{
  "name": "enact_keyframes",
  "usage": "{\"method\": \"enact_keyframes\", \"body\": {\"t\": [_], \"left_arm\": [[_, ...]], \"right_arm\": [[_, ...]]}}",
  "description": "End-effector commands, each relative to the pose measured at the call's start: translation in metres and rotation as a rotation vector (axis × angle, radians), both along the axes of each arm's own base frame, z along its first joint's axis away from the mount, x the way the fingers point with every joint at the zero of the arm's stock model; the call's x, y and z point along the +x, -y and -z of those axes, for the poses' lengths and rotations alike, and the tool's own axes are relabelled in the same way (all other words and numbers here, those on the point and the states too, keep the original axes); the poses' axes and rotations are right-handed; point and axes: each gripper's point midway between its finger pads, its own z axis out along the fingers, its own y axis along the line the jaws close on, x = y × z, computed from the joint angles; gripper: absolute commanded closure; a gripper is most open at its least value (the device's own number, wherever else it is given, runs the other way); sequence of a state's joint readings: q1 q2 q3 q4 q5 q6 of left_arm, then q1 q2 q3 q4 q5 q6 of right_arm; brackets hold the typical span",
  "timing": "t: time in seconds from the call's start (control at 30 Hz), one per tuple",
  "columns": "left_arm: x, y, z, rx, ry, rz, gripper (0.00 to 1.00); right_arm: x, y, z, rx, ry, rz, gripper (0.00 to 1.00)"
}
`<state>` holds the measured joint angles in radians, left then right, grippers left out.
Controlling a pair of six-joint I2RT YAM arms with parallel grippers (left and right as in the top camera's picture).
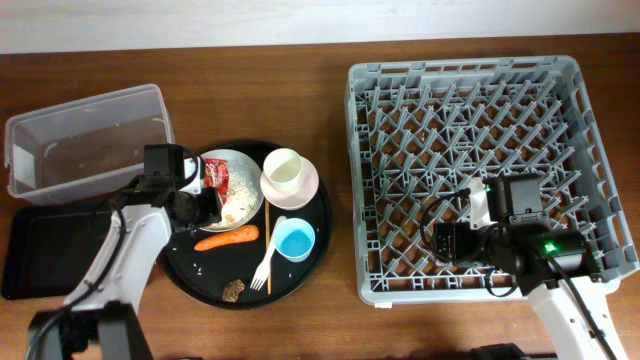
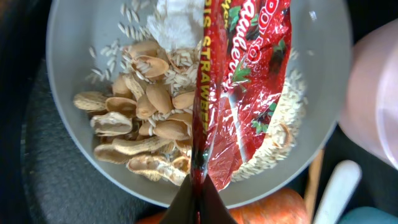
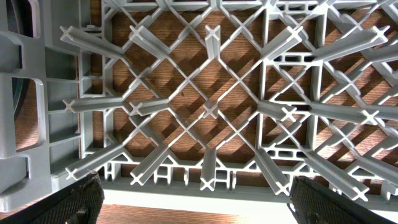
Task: Sort waste into correct bins and load items into the dishwasher rack
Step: 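Carry the red wrapper left and drop it into the clear bin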
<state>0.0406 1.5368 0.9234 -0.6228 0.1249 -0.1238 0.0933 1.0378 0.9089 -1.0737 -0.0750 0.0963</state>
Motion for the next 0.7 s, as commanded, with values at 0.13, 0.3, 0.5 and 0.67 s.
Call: {"method": "enact_keyframes", "body": {"t": [0.13, 0.3, 0.5, 0.67], "left_arm": [[0.006, 0.002, -0.06, -0.003, 0.166, 0.009, 1.0], [0.042, -0.03, -0.134, 0.118, 0.457, -0.081, 0.99], [0.067, -0.088, -0.161, 0.258, 0.603, -0.249, 0.99], [0.087, -0.13, -0.135, 0.304, 0.589, -0.344, 0.99]], "right_arm": [[0.004, 0.001, -0.006, -0.012, 0.019, -0.005, 0.01], [0.004, 0.001, -0.006, -0.011, 0.019, -0.005, 0.01], [0.004, 0.001, -0.006, -0.011, 0.019, -0.005, 0.01], [0.004, 0.001, -0.006, -0.011, 0.019, -0.005, 0.02]]}}
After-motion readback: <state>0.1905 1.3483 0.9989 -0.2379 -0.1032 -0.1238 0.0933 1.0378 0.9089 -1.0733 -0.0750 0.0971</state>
